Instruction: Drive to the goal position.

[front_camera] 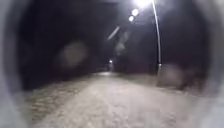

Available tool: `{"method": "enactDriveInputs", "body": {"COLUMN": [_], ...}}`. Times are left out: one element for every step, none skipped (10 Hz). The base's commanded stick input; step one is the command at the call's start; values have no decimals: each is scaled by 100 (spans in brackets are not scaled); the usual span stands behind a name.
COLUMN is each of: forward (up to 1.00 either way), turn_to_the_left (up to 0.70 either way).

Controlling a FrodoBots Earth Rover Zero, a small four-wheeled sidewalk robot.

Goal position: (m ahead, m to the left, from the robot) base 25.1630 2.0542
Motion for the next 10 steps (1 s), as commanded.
{"method": "enactDriveInputs", "body": {"forward": [100,100,100,100,100,100,100,100,100,100], "turn_to_the_left": [3,10,16,18,19,15,4,1,0,0]}}
